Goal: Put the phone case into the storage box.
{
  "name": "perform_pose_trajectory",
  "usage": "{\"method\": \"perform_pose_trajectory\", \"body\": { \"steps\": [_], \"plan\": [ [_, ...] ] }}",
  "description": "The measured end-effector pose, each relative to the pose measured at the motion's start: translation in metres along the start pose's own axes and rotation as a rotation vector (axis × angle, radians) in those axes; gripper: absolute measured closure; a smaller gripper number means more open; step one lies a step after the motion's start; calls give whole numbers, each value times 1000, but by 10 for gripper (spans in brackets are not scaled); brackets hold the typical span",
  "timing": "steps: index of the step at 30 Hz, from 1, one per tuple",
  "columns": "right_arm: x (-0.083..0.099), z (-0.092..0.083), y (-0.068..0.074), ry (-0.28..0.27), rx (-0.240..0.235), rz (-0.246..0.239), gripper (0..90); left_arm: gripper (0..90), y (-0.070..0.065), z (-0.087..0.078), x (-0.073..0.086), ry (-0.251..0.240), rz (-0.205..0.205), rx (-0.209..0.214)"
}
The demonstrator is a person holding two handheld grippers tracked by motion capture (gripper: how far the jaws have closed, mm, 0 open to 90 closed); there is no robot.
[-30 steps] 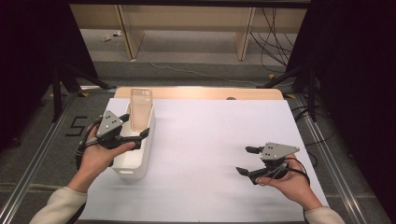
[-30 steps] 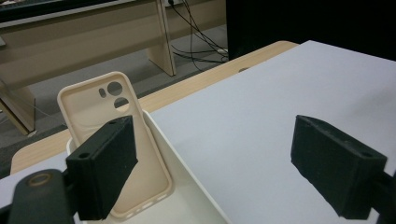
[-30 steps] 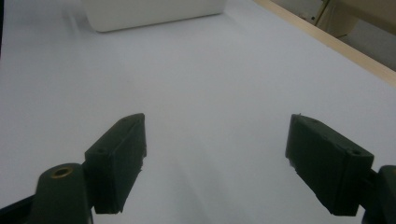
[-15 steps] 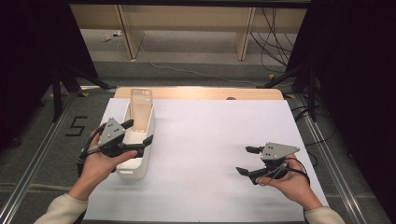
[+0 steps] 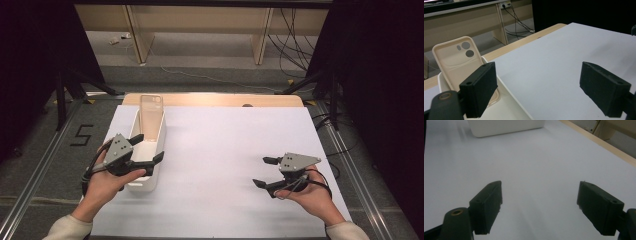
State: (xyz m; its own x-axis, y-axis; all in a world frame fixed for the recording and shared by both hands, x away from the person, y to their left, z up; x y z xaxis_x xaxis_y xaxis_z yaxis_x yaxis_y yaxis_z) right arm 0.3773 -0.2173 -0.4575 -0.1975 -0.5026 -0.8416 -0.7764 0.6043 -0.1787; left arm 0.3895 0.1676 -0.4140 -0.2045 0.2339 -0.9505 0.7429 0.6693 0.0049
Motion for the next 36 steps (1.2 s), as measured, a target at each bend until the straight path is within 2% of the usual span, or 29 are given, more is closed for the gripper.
{"method": "perform_pose_trajectory", "body": {
  "steps": [23, 36],
  "plan": [
    [0, 0, 0, -2, -1, -1, 217, 140, -13, -7, 9, -10, 9, 19],
    [-1, 0, 0, -3, 0, 1, 217, 140, -12, -8, 10, -9, 8, 17]
  ]
}}
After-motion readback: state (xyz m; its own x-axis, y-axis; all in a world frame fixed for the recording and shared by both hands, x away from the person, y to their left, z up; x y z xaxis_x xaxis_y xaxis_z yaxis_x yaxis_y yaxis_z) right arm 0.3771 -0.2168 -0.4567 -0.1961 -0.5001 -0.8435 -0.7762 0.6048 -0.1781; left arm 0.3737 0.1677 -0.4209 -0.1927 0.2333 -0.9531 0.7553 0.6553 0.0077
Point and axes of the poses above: each handheld gripper's, and its own axes: z roughly forward along the jaws, x roughly out of its underside, y roughly to its left, the point moved 6 cm from there along z, roughly forward along the jaws, and after that the axes turned 10 degrees about x, right-handed, at the moved point
